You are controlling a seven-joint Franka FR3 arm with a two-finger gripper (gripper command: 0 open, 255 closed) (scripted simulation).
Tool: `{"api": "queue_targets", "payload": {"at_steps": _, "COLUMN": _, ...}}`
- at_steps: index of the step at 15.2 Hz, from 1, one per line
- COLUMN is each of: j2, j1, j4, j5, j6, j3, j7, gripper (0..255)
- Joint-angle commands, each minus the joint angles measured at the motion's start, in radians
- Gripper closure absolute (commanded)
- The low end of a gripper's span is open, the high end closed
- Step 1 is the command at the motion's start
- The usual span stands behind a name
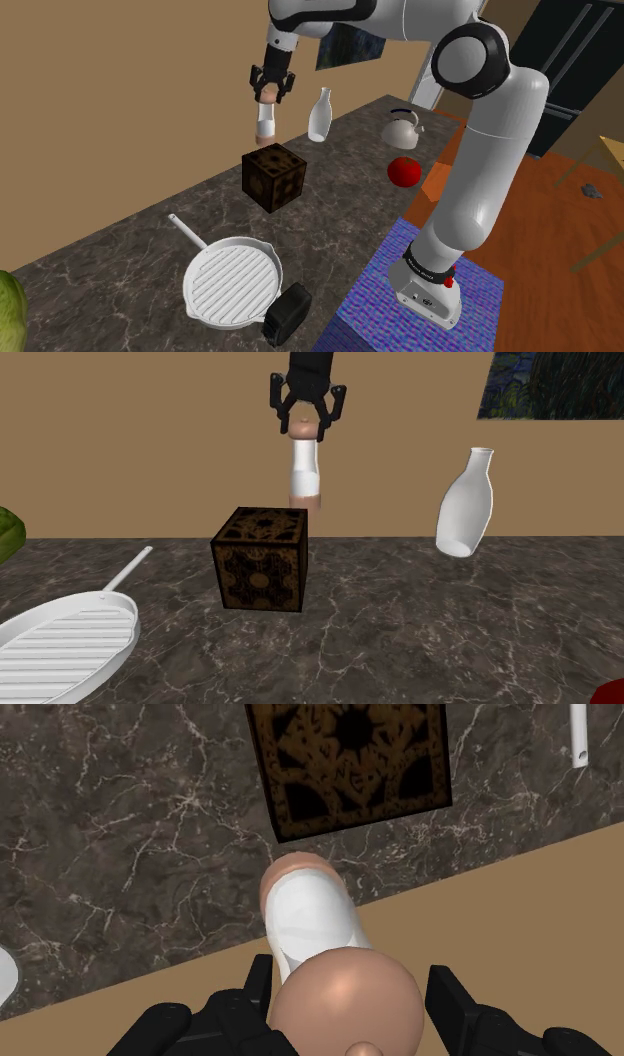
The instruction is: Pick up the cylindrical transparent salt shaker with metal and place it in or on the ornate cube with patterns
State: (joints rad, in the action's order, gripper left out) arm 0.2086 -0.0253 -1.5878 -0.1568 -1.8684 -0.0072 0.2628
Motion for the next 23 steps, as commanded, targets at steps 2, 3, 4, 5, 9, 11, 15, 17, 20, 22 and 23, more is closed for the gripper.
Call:
{"api": "queue_targets", "payload": {"at_steps": 2, "j2": 0.005, "j1": 0.001, "j4": 0.049, "j5": 0.002, "j6": 0.043, "j3": -0.001, "j7": 0.006, "gripper": 255}}
{"api": "queue_targets", "payload": {"at_steps": 3, "j2": 0.006, "j1": 0.001, "j4": 0.063, "j5": 0.002, "j6": 0.057, "j3": -0.001, "j7": 0.007, "gripper": 255}}
{"api": "queue_targets", "payload": {"at_steps": 4, "j2": 0.007, "j1": 0.001, "j4": 0.078, "j5": 0.003, "j6": 0.07, "j3": -0.001, "j7": 0.009, "gripper": 255}}
{"api": "queue_targets", "payload": {"at_steps": 5, "j2": 0.008, "j1": 0.002, "j4": 0.093, "j5": 0.003, "j6": 0.084, "j3": -0.001, "j7": 0.011, "gripper": 255}}
{"api": "queue_targets", "payload": {"at_steps": 9, "j2": 0.015, "j1": 0.003, "j4": 0.157, "j5": 0.004, "j6": 0.14, "j3": -0.001, "j7": 0.018, "gripper": 255}}
{"api": "queue_targets", "payload": {"at_steps": 11, "j2": 0.021, "j1": 0.003, "j4": 0.192, "j5": 0.005, "j6": 0.169, "j3": -0.001, "j7": 0.022, "gripper": 255}}
{"api": "queue_targets", "payload": {"at_steps": 15, "j2": 0.036, "j1": 0.005, "j4": 0.268, "j5": 0.006, "j6": 0.23, "j3": -0.001, "j7": 0.03, "gripper": 255}}
{"api": "queue_targets", "payload": {"at_steps": 17, "j2": 0.046, "j1": 0.005, "j4": 0.307, "j5": 0.006, "j6": 0.259, "j3": -0.002, "j7": 0.034, "gripper": 255}}
{"api": "queue_targets", "payload": {"at_steps": 20, "j2": -0.06, "j1": -0.014, "j4": 0.204, "j5": 0.01, "j6": 0.258, "j3": 0.009, "j7": 0.063, "gripper": 255}}
{"api": "queue_targets", "payload": {"at_steps": 22, "j2": -0.126, "j1": -0.026, "j4": 0.147, "j5": 0.013, "j6": 0.263, "j3": 0.017, "j7": 0.085, "gripper": 255}}
{"api": "queue_targets", "payload": {"at_steps": 23, "j2": -0.157, "j1": -0.032, "j4": 0.122, "j5": 0.013, "j6": 0.268, "j3": 0.022, "j7": 0.096, "gripper": 255}}
